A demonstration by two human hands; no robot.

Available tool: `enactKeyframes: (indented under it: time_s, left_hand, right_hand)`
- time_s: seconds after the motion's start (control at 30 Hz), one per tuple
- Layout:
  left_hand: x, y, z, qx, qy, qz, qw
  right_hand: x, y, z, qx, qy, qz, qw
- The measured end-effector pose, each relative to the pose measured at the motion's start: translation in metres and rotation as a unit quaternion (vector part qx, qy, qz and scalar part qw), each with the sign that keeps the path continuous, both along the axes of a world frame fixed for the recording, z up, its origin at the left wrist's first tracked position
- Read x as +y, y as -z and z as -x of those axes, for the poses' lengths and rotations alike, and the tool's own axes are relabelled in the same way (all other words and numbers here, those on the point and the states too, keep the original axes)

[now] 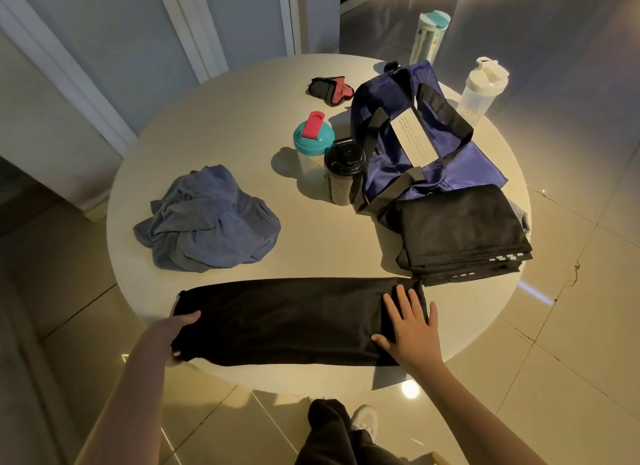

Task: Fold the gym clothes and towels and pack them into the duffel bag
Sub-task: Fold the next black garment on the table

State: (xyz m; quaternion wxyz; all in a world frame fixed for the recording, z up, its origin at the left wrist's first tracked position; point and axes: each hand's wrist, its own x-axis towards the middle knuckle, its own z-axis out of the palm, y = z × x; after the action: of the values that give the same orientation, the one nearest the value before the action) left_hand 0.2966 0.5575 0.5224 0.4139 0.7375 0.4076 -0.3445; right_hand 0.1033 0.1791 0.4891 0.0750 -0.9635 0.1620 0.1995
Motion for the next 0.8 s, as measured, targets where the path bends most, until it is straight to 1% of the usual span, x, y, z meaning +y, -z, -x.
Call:
enactKeyframes:
  time_s: [0.07,0.13,0.2,0.27,0.33,0.4,0.47,0.53,0.6,0.7,0.8]
  left_hand:
    - [-0.002,-0.004,0.004,-0.069,0.011,-0.021,0.997]
    - [-0.011,-0.014,0.013,-0.154,0.04,-0.043,0.986]
    - [-0.022,-0.026,0.021,-0.24,0.07,-0.059,0.967]
    - [-0.037,-0.04,0.027,-0.311,0.11,-0.054,0.943]
    - [-0.056,-0.052,0.031,-0.328,0.13,-0.042,0.935]
    - [-0.077,-0.058,0.039,-0.323,0.15,-0.042,0.934]
    - [-0.098,-0.063,0.05,-0.331,0.174,-0.051,0.926]
    - [-0.117,-0.065,0.064,-0.342,0.21,-0.057,0.914]
    - [-0.138,-0.069,0.08,-0.358,0.249,-0.047,0.899]
    - [-0.173,-0.068,0.097,-0.38,0.341,-0.042,0.859]
    - [-0.198,-0.053,0.106,-0.375,0.385,-0.004,0.843]
  right_hand:
    - [0.001,0.008,0.005,0.001,0.006,-0.011,1.0]
    - [0.003,0.011,0.011,0.015,0.008,-0.034,0.999]
    - [0.003,0.013,0.013,0.005,0.0,-0.039,0.999]
    - [0.001,0.014,0.013,0.007,-0.004,-0.049,0.999]
    - [0.0,0.011,0.013,0.01,-0.009,-0.043,0.999]
    - [0.0,0.008,0.016,-0.03,0.018,-0.04,0.999]
    - [-0.001,0.005,0.022,-0.088,0.093,-0.03,0.991]
    - [-0.001,0.007,0.031,-0.092,0.152,-0.027,0.984]
    - [-0.001,0.009,0.038,-0.101,0.161,-0.063,0.98]
    - [0.001,0.004,0.038,-0.105,0.146,-0.101,0.979]
    - [0.002,-0.001,0.033,-0.097,0.14,-0.147,0.974]
